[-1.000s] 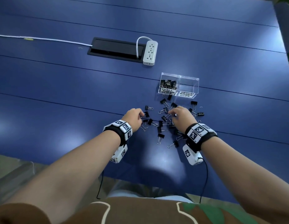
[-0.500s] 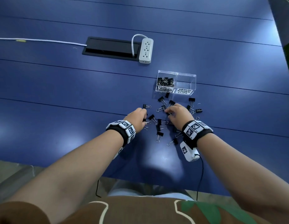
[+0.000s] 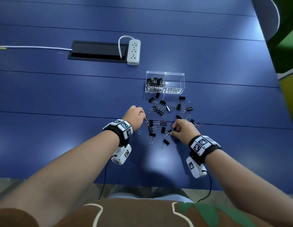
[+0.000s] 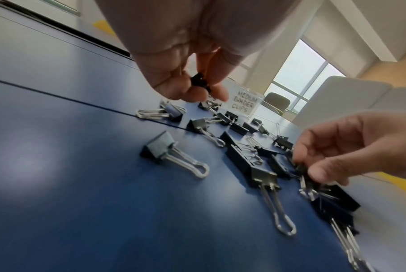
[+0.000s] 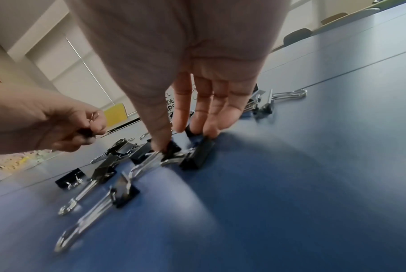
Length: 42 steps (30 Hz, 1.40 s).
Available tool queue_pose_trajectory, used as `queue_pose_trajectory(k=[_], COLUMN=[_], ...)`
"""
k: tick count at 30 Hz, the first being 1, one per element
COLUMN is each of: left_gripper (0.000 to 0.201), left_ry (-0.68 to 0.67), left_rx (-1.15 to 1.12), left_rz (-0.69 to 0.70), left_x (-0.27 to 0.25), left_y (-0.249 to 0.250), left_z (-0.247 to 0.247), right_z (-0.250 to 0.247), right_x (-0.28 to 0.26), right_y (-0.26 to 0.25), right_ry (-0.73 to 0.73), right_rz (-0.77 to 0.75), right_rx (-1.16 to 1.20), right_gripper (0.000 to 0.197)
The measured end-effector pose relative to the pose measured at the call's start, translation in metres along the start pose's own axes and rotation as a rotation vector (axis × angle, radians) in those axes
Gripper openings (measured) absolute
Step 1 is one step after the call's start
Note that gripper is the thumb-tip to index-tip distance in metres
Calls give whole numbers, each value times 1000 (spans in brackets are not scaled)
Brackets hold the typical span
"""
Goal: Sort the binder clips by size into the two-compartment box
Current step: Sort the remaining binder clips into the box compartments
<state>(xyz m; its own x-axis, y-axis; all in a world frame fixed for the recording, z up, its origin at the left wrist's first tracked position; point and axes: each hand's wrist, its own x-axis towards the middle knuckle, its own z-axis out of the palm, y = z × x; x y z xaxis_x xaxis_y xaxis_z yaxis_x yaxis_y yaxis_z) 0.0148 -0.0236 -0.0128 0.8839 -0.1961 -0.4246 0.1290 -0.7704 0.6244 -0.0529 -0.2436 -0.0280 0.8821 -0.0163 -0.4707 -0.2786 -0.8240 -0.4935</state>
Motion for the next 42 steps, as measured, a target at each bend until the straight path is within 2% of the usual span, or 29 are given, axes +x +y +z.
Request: queue_pose_trajectory(k=[2, 5, 10, 16, 19, 22, 25, 29, 33, 37, 42], left_gripper=[29, 28, 15, 24, 34, 48, 47, 15, 18, 24, 32], left_ry=[-21, -63, -173, -244, -245, -252, -192, 8, 153, 153, 134], left_rx=[29, 72, 251, 400, 441, 454, 391, 253, 209, 233, 204], left_rz=[15, 34, 138, 238, 234, 206, 182, 134, 93, 44, 71], left_x=[0, -2, -9, -8, -7, -4, 7, 39, 82, 111, 108], left_y=[8, 19, 38, 32, 29, 31, 40, 64, 84, 93, 87], left_z=[8, 22, 49, 68, 67, 58, 43, 11, -18, -26, -23], right_z=[-2, -19, -48, -46, -36, -25, -30, -51, -63, -64, -58], right_x=[-2, 0, 9, 11, 10, 8, 12, 28, 49, 66, 72], right_y=[0, 10, 45, 62, 57, 48, 45, 50, 47, 36, 29], right_ry=[35, 152, 309, 250, 231, 154, 138, 249, 243, 188, 129], right_rz=[-6, 28, 144, 235, 192, 111, 66, 95, 102, 99, 84], right_rx=[78, 162, 104, 102, 127, 114, 113, 129, 116, 86, 18], right_gripper=[21, 11, 13, 22, 22, 24, 21, 19, 35, 45, 33])
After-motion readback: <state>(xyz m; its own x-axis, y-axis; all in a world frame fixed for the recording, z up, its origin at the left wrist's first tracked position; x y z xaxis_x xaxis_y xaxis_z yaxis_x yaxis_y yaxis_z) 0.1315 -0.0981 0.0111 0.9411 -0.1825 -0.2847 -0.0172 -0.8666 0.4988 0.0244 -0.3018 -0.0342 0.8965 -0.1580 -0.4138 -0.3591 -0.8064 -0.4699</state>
